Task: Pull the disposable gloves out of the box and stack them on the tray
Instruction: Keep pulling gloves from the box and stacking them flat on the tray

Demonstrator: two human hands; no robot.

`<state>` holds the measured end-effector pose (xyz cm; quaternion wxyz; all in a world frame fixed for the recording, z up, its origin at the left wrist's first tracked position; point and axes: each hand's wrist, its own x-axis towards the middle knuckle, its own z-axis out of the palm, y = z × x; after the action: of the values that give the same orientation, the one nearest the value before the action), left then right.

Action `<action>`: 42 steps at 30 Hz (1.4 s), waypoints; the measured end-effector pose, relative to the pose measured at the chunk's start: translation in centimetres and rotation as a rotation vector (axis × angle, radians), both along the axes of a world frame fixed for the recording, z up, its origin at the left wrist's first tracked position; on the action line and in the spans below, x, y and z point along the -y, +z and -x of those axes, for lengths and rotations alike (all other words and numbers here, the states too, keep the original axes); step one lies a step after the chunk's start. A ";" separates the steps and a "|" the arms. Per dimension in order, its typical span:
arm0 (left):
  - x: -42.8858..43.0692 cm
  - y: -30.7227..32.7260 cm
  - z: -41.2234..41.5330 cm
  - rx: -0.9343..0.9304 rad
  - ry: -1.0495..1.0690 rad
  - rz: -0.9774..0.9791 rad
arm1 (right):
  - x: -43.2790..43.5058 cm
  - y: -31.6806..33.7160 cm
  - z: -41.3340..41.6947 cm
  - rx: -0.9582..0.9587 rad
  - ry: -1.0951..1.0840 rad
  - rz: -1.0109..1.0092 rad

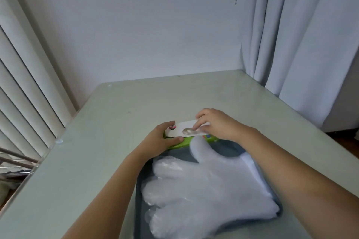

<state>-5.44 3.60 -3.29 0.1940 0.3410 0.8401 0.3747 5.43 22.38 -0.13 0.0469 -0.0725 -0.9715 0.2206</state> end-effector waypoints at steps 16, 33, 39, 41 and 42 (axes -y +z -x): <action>-0.2 -2.3 1.8 -0.021 -0.001 -0.049 | -0.4 -4.4 2.3 -0.243 0.067 0.053; -0.4 -2.5 2.0 -0.024 0.000 -0.044 | -1.1 -4.0 2.5 -0.283 -0.124 0.407; -0.3 -2.4 1.7 -0.044 0.012 -0.057 | -1.1 -3.7 2.2 -0.152 -0.068 0.353; -0.2 -2.3 1.4 -0.082 0.008 -0.062 | -1.2 -3.8 2.4 -0.177 -0.100 0.338; -0.2 -2.2 1.1 -0.106 0.003 -0.059 | -1.2 -3.9 2.4 -0.187 -0.113 0.327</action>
<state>-6.57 3.76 -5.52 0.1384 0.3645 0.8383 0.3811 2.98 23.59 -4.05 0.1371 -0.1129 -0.9085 0.3782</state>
